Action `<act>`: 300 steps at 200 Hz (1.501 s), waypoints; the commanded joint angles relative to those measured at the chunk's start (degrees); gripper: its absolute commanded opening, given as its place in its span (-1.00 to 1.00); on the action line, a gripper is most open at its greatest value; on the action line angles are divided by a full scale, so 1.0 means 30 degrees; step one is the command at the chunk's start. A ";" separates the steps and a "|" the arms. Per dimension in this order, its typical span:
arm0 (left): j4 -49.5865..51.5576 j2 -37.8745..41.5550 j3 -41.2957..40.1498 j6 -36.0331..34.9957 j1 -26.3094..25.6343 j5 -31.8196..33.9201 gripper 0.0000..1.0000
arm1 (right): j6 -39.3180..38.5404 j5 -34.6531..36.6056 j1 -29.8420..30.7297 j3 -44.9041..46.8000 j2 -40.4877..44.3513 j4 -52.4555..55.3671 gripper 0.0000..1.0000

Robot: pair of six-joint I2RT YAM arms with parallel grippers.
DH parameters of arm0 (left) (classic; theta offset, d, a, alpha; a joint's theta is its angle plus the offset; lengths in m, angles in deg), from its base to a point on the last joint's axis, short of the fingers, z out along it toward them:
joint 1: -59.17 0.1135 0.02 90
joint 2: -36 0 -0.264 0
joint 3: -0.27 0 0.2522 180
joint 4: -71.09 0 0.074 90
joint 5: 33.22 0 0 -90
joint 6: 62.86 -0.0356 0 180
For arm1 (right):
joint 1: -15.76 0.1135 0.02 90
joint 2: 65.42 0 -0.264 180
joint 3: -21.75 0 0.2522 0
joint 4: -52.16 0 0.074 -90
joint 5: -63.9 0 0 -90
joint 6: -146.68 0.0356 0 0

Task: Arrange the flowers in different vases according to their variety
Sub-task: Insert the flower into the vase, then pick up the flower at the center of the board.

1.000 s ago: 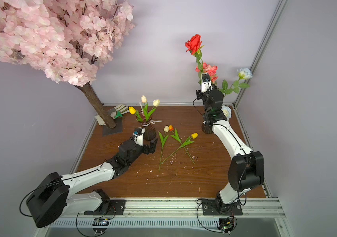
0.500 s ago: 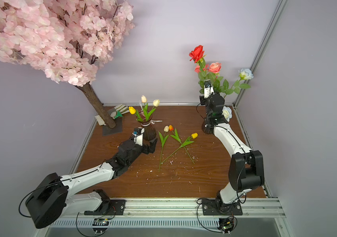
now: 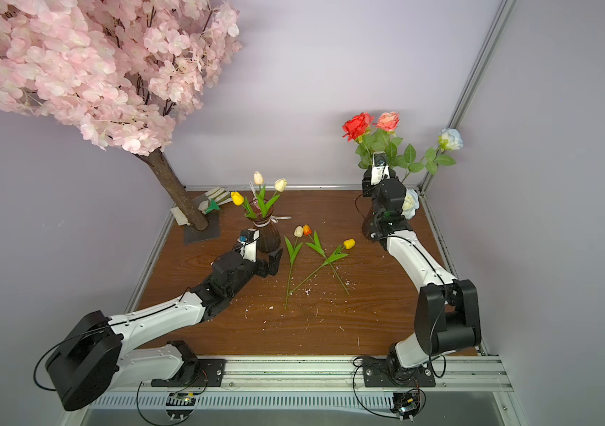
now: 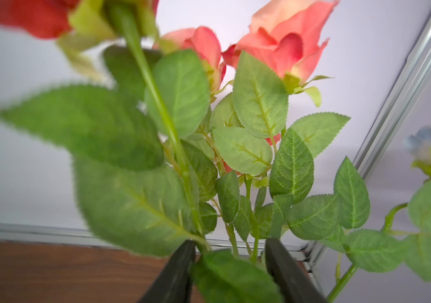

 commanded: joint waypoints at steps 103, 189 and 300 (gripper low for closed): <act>-0.0566 -0.0385 0.0091 -0.0079 -0.0086 -0.0544 0.99 | 0.5995 -0.4086 -0.0095 -0.2379 0.5538 0.7003 0.71; -0.0346 -0.0720 0.0313 -0.0242 -0.0117 -0.0665 0.99 | 0.6001 -0.7898 0.2920 0.1576 0.9788 1.0614 0.99; -0.0016 -0.1174 0.0672 -0.0215 -0.0146 -0.0989 0.99 | 0.8121 -0.5768 0.4915 1.2954 1.4106 0.8584 0.99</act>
